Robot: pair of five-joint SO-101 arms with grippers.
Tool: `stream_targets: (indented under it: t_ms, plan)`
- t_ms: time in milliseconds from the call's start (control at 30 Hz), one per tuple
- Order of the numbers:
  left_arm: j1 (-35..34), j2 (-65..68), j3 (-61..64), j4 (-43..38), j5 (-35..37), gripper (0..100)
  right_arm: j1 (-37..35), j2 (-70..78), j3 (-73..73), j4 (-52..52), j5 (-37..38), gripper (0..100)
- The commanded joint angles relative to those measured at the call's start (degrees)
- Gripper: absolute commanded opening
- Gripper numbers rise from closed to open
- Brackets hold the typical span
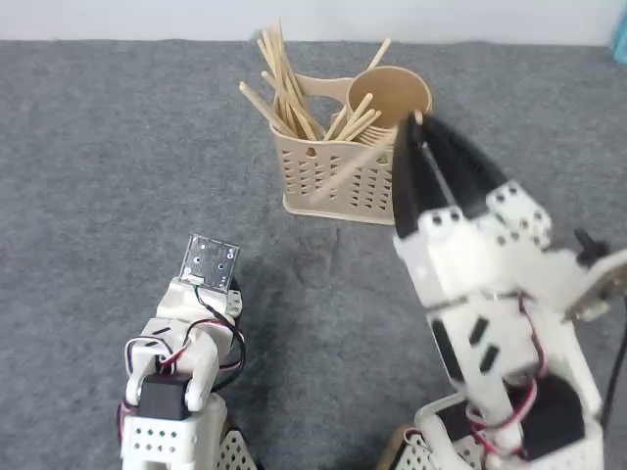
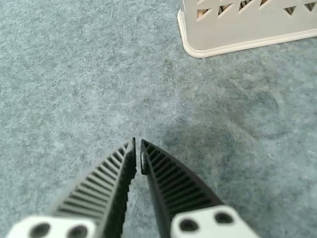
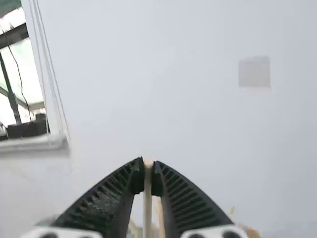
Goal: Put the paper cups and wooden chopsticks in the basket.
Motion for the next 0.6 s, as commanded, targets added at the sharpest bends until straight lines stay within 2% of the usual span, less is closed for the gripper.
stream_targets:
  t_ms: [0,200,367,567]
  plan:
    - [0.09,-0.97,0.31,0.35,-0.44,1,0.66,9.89,-7.91,-7.16,-0.53,0.9]
    - [0.09,-0.97,0.31,0.35,-0.35,1,0.66,30.2,-25.85,-9.71,-0.44,0.9]
    - [0.0,-0.97,0.31,4.04,-0.26,1,2.07,46.29,-40.88,-3.56,-0.62,0.9]
    - [0.09,-0.97,0.31,4.13,-0.35,1,2.95,55.69,-44.84,0.75,-0.88,0.9]
